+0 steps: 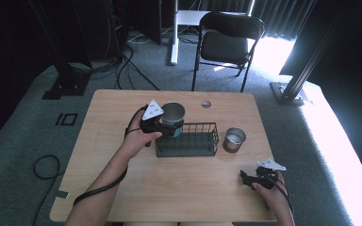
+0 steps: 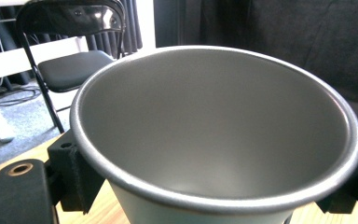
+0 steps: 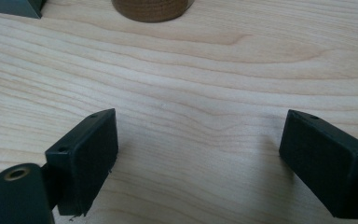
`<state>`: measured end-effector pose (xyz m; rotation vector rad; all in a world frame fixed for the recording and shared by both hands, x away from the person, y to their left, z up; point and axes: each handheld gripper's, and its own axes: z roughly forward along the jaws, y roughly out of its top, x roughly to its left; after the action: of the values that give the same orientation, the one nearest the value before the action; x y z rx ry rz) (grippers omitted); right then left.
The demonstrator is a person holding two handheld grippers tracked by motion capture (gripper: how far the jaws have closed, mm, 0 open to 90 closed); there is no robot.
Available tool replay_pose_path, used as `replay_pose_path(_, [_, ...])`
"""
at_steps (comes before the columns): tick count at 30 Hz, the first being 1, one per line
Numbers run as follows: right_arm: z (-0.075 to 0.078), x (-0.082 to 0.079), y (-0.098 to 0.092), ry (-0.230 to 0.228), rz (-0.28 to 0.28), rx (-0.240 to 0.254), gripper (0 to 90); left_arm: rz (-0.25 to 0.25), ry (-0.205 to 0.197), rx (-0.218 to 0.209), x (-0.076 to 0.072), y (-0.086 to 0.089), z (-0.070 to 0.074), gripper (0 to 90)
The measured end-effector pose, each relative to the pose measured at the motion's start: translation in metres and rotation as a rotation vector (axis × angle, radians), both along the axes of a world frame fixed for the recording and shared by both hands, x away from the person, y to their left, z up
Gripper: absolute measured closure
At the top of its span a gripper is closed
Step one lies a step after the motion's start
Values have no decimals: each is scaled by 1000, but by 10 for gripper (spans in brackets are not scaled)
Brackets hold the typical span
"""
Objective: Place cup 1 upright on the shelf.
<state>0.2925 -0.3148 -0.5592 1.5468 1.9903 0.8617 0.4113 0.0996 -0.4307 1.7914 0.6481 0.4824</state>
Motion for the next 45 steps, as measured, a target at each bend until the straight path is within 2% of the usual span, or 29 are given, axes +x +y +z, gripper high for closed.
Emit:
replay_pose_path(4, [0,0,0,0,0,0,111,9,-1,11,3,2,-8,146])
replay_pose_path(11, [0,0,0,0,0,0,111,14,30,-8,5,4,-22,146])
replay_pose_path(21, [0,0,0,0,0,0,111,14,47,-11,9,4,-37,146])
replay_pose_path(30, [0,0,0,0,0,0,111,20,57,14,11,6,-51,146])
replay_pose_path(32, [0,0,0,0,0,0,111,18,50,4,10,7,-52,146])
replay_pose_path(35, [0,0,0,0,0,0,111,12,49,16,9,8,-52,143])
replay_pose_path(37, [0,0,0,0,0,0,111,15,52,38,8,9,-51,89])
replay_pose_path(39, [0,0,0,0,0,0,111,9,65,45,7,9,-50,85])
replay_pose_path(41, [0,0,0,0,0,0,111,6,69,56,5,9,-49,44])
replay_pose_path(45, [0,0,0,0,0,0,111,11,72,51,3,13,-47,36])
